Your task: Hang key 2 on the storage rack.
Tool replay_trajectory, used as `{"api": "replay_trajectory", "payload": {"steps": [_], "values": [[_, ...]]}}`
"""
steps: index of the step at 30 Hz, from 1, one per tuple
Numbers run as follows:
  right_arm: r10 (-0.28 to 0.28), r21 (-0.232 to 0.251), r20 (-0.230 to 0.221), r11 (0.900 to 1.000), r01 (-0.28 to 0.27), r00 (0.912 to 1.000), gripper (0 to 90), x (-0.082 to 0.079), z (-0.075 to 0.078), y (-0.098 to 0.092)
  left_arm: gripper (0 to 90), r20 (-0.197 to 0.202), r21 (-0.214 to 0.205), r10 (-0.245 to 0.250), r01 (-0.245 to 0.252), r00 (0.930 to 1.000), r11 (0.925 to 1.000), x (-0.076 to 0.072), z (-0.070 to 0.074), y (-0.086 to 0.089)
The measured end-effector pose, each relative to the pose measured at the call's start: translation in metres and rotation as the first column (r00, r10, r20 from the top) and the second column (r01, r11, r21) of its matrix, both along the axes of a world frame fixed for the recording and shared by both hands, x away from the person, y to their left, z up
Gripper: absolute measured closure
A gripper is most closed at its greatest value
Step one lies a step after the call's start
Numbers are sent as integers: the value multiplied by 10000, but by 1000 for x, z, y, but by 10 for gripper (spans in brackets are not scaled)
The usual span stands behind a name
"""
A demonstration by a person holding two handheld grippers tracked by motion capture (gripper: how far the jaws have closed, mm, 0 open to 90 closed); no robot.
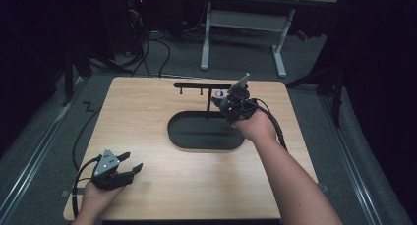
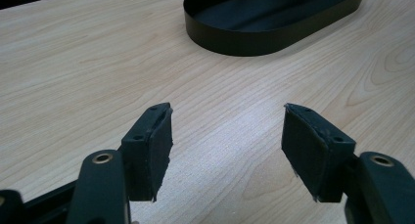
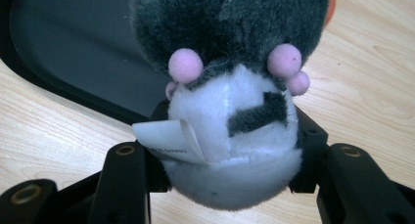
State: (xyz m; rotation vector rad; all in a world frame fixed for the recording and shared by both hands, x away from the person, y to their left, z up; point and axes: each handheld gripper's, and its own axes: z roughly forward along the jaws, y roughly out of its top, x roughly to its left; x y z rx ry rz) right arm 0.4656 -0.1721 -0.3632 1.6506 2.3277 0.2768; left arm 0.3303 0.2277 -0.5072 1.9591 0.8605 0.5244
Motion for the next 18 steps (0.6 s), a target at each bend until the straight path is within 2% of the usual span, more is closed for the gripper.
{"api": "replay_trajectory", "payload": {"steps": [7,18], "values": [[57,133,-189,9999,-54,9998,486,1,-13,2,364,-5,-11,-8,8,10000,10000,0,0,0],[159,417,-182,9990,-151,9997,475,4,-22,6,364,-39,-5,-27,27,10000,10000,0,0,0]]}}
